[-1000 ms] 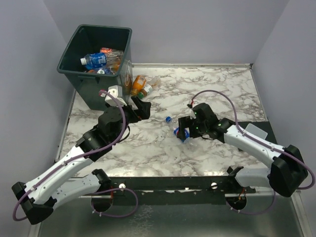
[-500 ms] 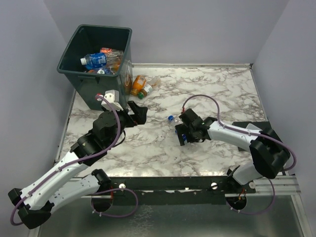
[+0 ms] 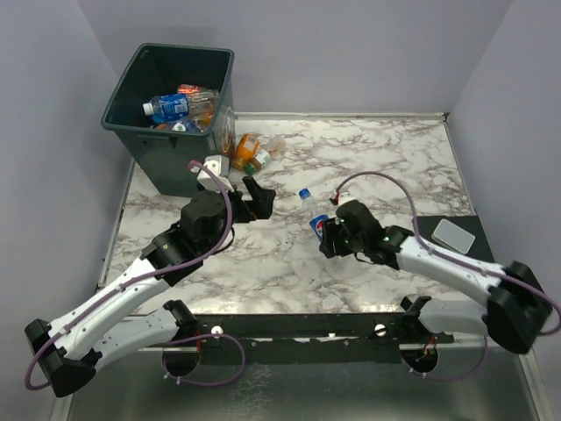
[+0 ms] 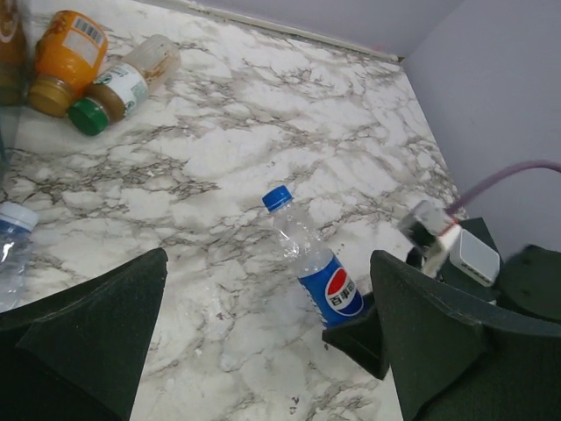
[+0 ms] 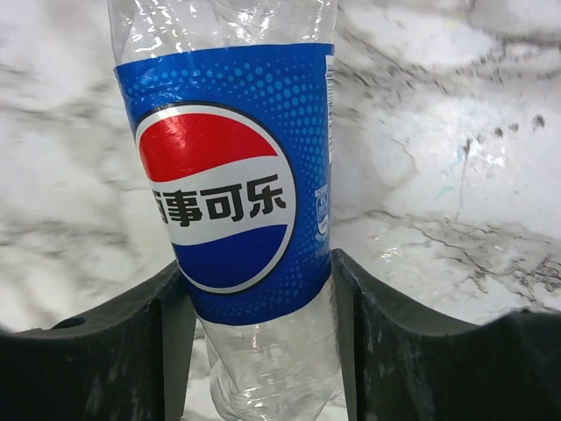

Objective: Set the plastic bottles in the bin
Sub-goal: Pick up the plastic bottle at the center of the board, then place the plastic bottle in the trash bin.

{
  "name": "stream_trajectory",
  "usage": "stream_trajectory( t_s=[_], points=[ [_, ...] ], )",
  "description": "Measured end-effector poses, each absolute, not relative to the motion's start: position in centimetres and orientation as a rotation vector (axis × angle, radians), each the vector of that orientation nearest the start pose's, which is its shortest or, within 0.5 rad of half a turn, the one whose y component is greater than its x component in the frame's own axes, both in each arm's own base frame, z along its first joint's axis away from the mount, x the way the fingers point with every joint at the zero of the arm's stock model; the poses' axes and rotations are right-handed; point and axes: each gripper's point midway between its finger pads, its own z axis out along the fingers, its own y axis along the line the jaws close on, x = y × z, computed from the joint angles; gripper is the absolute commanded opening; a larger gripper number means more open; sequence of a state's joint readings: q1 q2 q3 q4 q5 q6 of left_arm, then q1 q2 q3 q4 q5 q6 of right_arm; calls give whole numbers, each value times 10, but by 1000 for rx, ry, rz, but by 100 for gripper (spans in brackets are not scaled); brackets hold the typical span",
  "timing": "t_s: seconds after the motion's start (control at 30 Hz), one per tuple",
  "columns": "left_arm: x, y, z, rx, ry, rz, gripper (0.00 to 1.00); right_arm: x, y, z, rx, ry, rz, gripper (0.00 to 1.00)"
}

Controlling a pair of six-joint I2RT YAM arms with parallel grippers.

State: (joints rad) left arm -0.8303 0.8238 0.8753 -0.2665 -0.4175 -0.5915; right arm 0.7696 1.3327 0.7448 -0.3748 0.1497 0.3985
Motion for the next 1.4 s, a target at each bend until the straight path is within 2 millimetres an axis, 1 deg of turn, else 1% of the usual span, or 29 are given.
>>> stream_trajectory(
  t_s=[0.07, 0.13, 0.2, 0.23, 0.3, 0.4, 0.53, 0.6, 0.63, 0.73, 0.8, 0.87, 0.93, 0.97, 1.0, 1.07, 1.1, 1.13, 1.17, 1.23, 1.27, 1.3, 1.33, 1.37, 1.4],
  points=[
    [252, -209, 293, -70, 1814, -677, 99, 222, 215, 88, -419, 2363, 425, 41],
    [257, -220, 296, -53, 1811, -705, 99, 220, 225, 127, -423, 2183, 572, 39],
    [263, -236, 305, -35, 1794, -750, 99, 216, 233, 165, -424, 2002, 699, 38],
    [266, -245, 312, -25, 1777, -780, 99, 213, 235, 179, -429, 1927, 745, 38],
    [271, -258, 327, -12, 1739, -838, 99, 209, 237, 200, -436, 1812, 808, 37],
    [277, -284, 357, 14, 1666, -957, 99, 205, 239, 217, -449, 1707, 850, 36],
    [280, -315, 386, 51, 1609, -1105, 99, 205, 241, 221, -462, 1657, 864, 36],
    [280, -328, 390, 72, 1606, -1155, 98, 206, 242, 222, -466, 1644, 862, 36],
    [280, -334, 389, 84, 1613, -1177, 97, 206, 242, 224, -467, 1635, 862, 36],
    [279, -344, 380, 113, 1647, -1208, 90, 207, 242, 229, -468, 1613, 859, 36],
    [278, -349, 370, 129, 1678, -1211, 81, 208, 241, 231, -469, 1603, 855, 36],
    [278, -349, 363, 137, 1705, -1203, 66, 208, 241, 233, -469, 1592, 853, 36],
    [277, -349, 360, 144, 1716, -1192, 45, 208, 240, 235, -470, 1585, 849, 37],
    [277, -349, 360, 146, 1717, -1190, 36, 208, 240, 235, -470, 1585, 848, 42],
    [277, -349, 359, 147, 1719, -1188, 26, 208, 240, 234, -470, 1587, 848, 51],
    [277, -349, 360, 142, 1721, -1190, 9, 209, 240, 232, -476, 1594, 840, 81],
    [277, -349, 363, 140, 1717, -1194, 0, 209, 240, 231, -481, 1598, 833, 91],
    [277, -349, 363, 150, 1716, -1186, 0, 209, 240, 232, -477, 1608, 834, 98],
    [276, -348, 364, 158, 1715, -1178, 0, 210, 241, 236, -476, 1610, 836, 99],
    [282, -342, 370, 165, 1705, -1118, 0, 210, 242, 252, -465, 1604, 848, 100],
    [287, -337, 380, 162, 1686, -1074, 0, 211, 243, 264, -456, 1594, 857, 100],
    [292, -331, 392, 157, 1661, -1037, 0, 211, 244, 277, -448, 1584, 868, 100],
    [298, -323, 410, 150, 1622, -988, 0, 211, 245, 290, -438, 1571, 881, 100],
    [304, -312, 431, 134, 1575, -933, 0, 210, 246, 304, -427, 1559, 896, 100],
    [312, -296, 459, 106, 1508, -867, 0, 209, 246, 316, -419, 1547, 913, 100]
  ],
)
